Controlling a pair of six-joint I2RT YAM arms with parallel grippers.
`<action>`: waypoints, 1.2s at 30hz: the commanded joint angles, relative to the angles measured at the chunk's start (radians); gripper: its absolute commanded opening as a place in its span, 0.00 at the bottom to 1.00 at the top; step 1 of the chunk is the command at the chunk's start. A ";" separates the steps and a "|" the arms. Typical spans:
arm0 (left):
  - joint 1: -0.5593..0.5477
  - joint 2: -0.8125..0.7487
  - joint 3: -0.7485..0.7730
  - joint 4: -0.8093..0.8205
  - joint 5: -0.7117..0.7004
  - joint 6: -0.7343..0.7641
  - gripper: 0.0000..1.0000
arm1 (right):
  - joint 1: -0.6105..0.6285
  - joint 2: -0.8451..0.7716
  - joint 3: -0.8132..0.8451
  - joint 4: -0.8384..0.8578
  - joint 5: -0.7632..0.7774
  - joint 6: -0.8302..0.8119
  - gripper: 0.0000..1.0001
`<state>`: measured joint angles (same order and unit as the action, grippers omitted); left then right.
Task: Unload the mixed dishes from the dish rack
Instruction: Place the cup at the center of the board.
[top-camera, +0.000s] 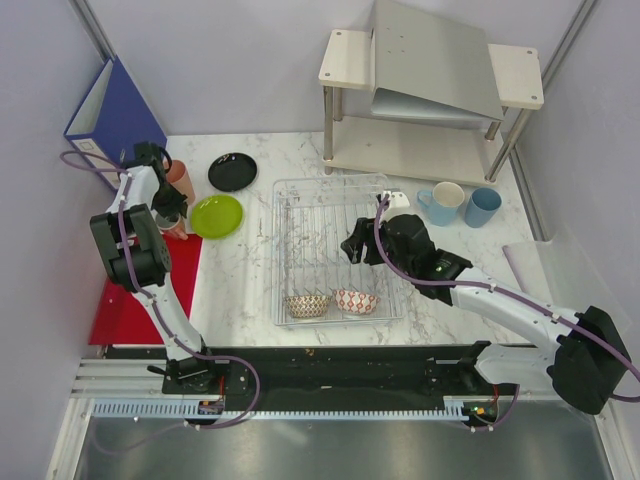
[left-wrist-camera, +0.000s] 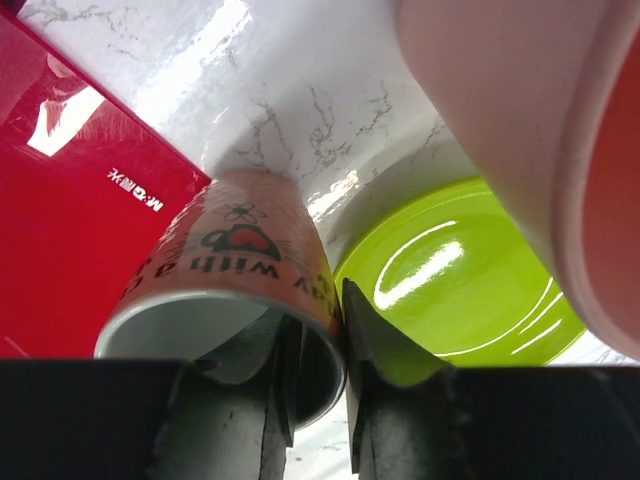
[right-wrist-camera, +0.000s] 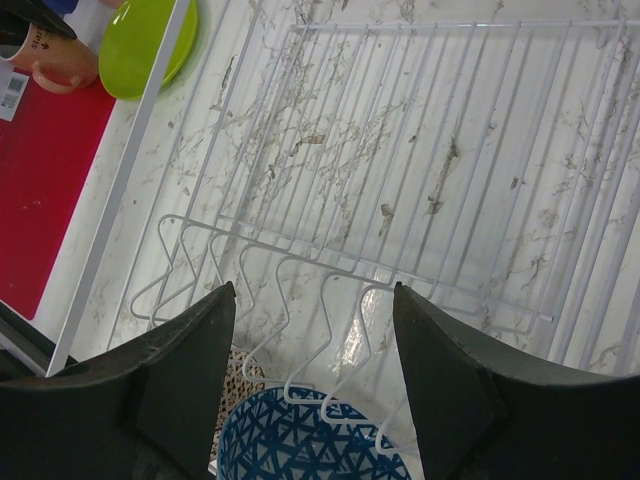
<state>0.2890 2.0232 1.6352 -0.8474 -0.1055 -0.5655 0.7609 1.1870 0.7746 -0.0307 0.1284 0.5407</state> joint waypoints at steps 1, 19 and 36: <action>0.007 -0.047 -0.018 0.034 0.006 0.019 0.30 | -0.005 0.003 0.006 0.023 -0.016 -0.008 0.72; 0.022 -0.020 0.103 0.015 -0.013 0.009 0.02 | -0.005 -0.029 -0.029 0.025 -0.023 -0.004 0.72; 0.024 -0.004 0.023 0.033 -0.003 0.012 0.20 | -0.003 0.028 -0.024 0.075 -0.050 0.011 0.71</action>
<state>0.3080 2.0361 1.6798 -0.8345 -0.1017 -0.5575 0.7609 1.2041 0.7418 -0.0048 0.0986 0.5449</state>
